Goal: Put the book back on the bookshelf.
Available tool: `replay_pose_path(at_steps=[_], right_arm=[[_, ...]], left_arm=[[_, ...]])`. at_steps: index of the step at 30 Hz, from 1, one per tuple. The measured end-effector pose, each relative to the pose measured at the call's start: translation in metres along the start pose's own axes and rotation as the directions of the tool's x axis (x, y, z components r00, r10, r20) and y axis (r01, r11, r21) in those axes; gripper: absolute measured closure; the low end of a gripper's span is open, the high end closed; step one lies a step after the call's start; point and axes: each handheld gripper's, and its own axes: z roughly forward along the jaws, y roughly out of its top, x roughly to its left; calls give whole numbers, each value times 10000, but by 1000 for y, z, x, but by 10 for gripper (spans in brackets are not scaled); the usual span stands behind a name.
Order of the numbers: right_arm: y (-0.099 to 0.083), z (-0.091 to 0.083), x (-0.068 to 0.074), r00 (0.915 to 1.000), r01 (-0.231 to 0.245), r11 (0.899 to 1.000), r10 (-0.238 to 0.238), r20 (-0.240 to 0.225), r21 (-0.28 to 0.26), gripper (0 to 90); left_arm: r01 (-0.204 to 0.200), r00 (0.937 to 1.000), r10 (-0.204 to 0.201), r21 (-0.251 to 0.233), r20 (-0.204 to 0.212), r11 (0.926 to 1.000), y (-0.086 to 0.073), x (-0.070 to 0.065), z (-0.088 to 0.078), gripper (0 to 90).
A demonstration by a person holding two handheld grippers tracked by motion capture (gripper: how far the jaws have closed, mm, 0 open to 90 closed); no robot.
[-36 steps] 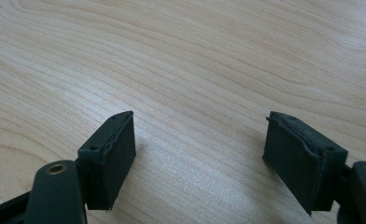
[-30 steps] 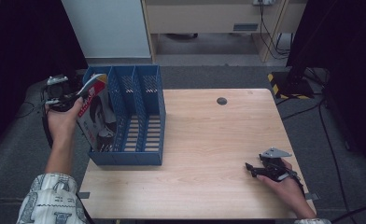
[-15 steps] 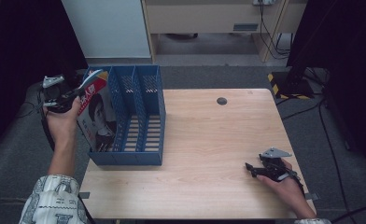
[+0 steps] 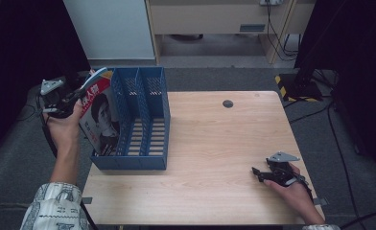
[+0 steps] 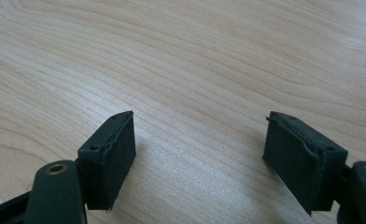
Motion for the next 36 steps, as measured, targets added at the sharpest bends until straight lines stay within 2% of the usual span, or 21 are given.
replay_pose_path(at_steps=[1, 5, 11, 16, 19, 21, 31, 34, 36], right_arm=[[0, 0, 0, 10000, 2, 10000, -2, -1, 0, 252], [0, 0, 0, 10000, 4, 10000, -4, 0, 0, 252], [0, 0, 1, 10000, 9, 10000, -9, -35, 26, 252], [0, 0, 3, 9999, 82, 10000, -82, -104, 23, 252], [0, 0, 4, 9999, 71, 10000, -71, -75, 19, 250], [0, 0, 4, 9999, 83, 10000, -83, -64, 18, 249], [0, 1, 4, 9999, 98, 10000, -98, -56, 6, 248], [0, 0, 4, 9999, 81, 10000, -81, -65, 22, 248], [0, 1, 4, 9999, 104, 9999, -104, -58, 5, 247]], left_arm=[[-71, 10000, 71, -52, -46, 10000, -1, 0, 1, 867], [53, 9999, -58, -393, -109, 9992, -8, 0, 5, 867], [215, 9997, -222, -598, -107, 9980, -13, 5, 7, 866], [205, 9997, -209, -369, -96, 9991, -15, 8, 9, 866], [228, 9997, -225, -324, 86, 9992, -15, 9, 9, 865], [127, 9999, -127, -278, 19, 9995, -15, 8, 9, 865], [265, 9996, -265, -85, 28, 9996, -15, 8, 9, 858], [415, 9991, -414, -91, 74, 9991, -14, 7, 9, 827], [305, 9994, -303, -113, 147, 9995, -13, 4, 7, 795]])
